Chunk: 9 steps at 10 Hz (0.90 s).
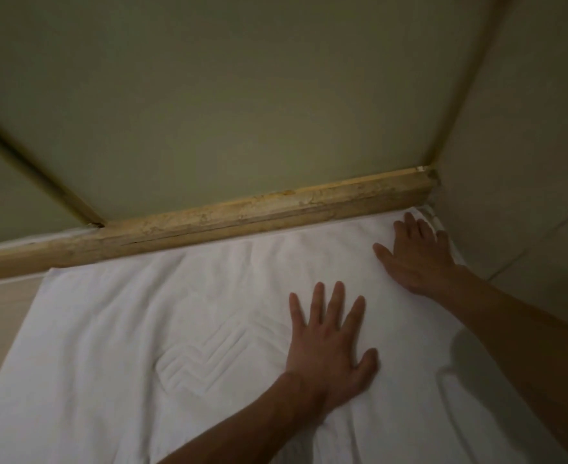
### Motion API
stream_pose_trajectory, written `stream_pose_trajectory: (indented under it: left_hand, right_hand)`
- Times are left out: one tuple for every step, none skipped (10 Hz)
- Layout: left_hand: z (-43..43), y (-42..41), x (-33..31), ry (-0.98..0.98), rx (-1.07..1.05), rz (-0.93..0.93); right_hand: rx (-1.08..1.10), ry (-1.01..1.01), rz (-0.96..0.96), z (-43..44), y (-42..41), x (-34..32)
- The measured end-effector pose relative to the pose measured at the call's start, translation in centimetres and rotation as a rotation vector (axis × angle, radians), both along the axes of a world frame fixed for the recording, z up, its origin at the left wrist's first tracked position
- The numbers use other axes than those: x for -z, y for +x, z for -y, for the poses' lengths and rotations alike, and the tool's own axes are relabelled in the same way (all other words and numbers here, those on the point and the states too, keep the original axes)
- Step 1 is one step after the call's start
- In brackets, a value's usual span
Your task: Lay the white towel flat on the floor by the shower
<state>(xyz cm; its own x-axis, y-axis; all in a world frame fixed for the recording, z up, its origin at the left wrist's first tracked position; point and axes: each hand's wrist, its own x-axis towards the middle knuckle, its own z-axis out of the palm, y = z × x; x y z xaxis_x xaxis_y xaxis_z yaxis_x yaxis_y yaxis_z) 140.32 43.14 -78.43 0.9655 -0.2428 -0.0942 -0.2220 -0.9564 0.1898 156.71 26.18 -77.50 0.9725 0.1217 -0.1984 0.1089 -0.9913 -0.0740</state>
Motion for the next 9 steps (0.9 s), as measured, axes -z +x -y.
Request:
stream_pose_trajectory:
  left_hand:
    - [0.1,0.1,0.0,-0.007,0.002,-0.001]
    - [0.0,0.0,0.2,-0.008,0.002,0.003]
    - [0.0,0.1,0.2,-0.006,0.0,0.005]
    - [-0.1,0.1,0.5,-0.001,-0.002,-0.001]
    - [-0.1,0.2,0.4,0.019,-0.002,-0.015]
    - [-0.1,0.2,-0.1,0.013,0.005,-0.033]
    - [-0.3,0.1,-1.1,-0.003,-0.01,-0.073]
    - [-1.1,-0.3,-3.0,-0.048,-0.032,-0.081]
    - [-3.8,-0.5,-5.7,-0.084,-0.106,-0.043]
  right_hand:
    - [0.014,0.025,0.006,0.4,0.2,0.1]
    - [0.039,0.068,-0.017,0.2,0.7,0.0]
    - [0.045,0.071,-0.027,-0.1,0.5,-0.4]
    - [0.009,0.049,-0.032,-0.6,-0.9,-1.1]
    - [-0.055,0.055,-0.034,-1.3,-3.1,-1.9]
    - [-0.104,0.079,-0.087,-2.1,-5.6,-3.1]
    - [-0.127,0.044,-0.168,-2.6,-8.3,-4.0]
    - [-0.154,0.013,-0.233,-3.0,-10.2,-4.9]
    - [-0.214,-0.031,-0.202,-4.1,-11.1,-7.1]
